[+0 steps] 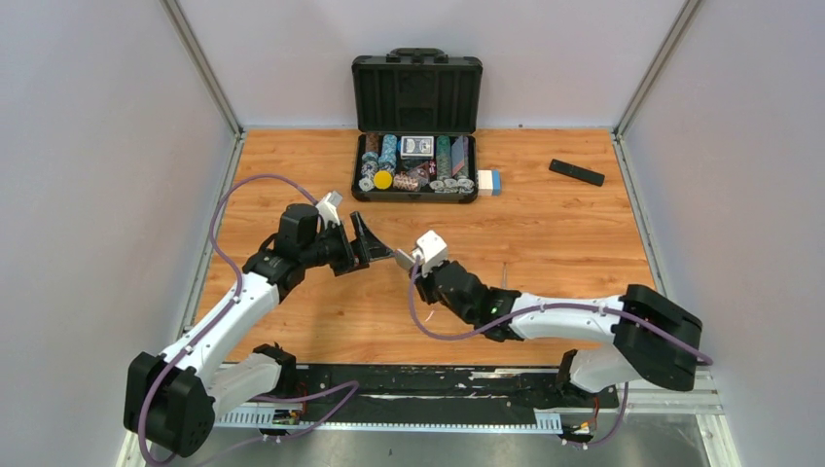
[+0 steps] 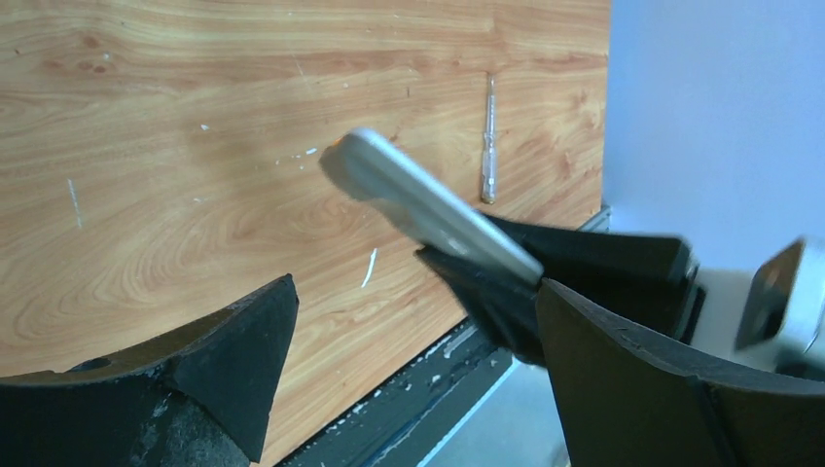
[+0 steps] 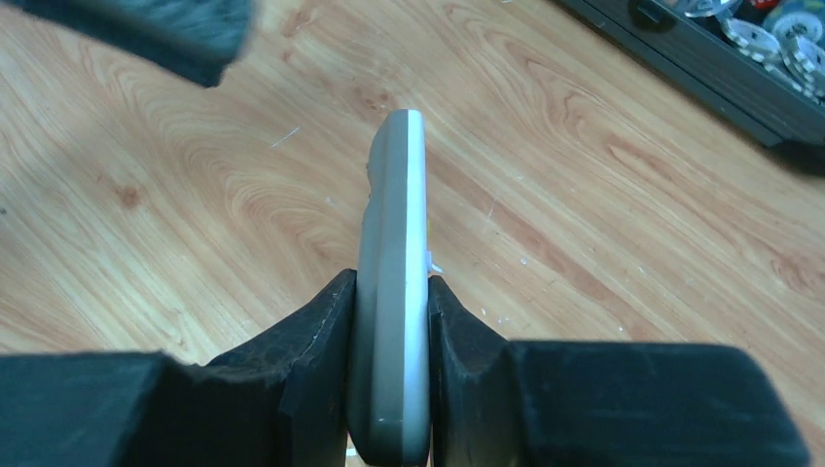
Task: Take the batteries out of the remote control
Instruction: Place the remote control at the center of the board, then remove the battery cover from the remote control.
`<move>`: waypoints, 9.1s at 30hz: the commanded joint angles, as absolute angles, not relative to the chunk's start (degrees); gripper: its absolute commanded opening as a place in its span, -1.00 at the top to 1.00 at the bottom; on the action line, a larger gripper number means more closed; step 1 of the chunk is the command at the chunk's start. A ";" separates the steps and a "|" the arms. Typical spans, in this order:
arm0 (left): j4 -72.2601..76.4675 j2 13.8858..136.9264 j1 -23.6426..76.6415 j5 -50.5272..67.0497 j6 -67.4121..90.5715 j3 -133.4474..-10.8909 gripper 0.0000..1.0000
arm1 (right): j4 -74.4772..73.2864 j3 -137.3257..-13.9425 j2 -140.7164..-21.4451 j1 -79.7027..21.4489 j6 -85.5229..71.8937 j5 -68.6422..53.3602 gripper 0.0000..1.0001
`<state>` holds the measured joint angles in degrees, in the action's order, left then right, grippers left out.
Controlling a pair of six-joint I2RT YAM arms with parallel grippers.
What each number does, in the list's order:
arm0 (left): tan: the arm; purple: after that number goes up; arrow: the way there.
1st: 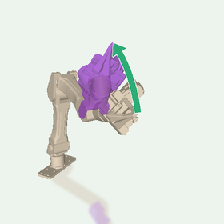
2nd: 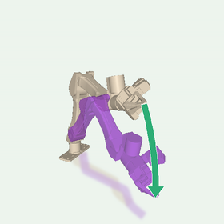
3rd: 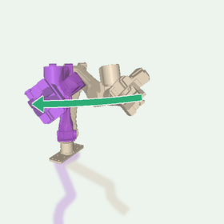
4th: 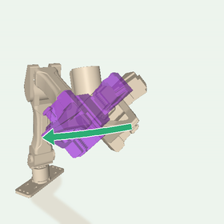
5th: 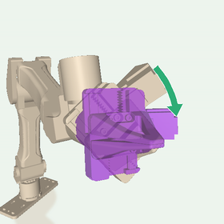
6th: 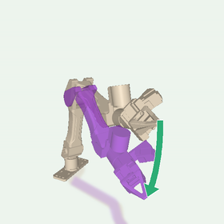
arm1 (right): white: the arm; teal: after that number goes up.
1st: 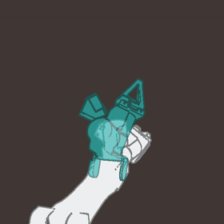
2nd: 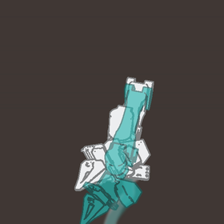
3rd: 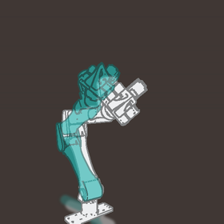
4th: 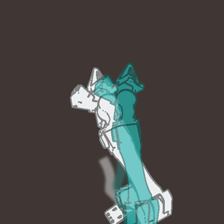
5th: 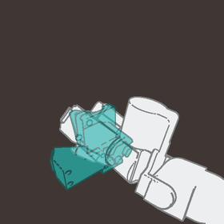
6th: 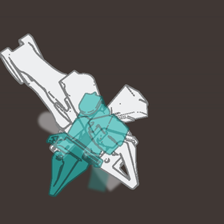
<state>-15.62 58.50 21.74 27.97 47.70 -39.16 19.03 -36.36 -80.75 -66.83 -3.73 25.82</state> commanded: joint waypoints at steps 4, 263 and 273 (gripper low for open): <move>-14.65 57.24 21.62 26.31 43.83 -39.62 -1.00 | 18.28 -32.92 -70.94 -53.93 -20.51 4.44 1.00; -7.37 84.97 45.79 7.64 36.57 -40.82 -0.09 | -21.03 -48.73 -86.97 -46.32 -35.33 -2.23 0.37; -7.38 85.25 45.79 8.06 36.50 -41.22 -0.10 | -17.02 -46.91 -86.68 -46.34 -36.60 -6.57 0.45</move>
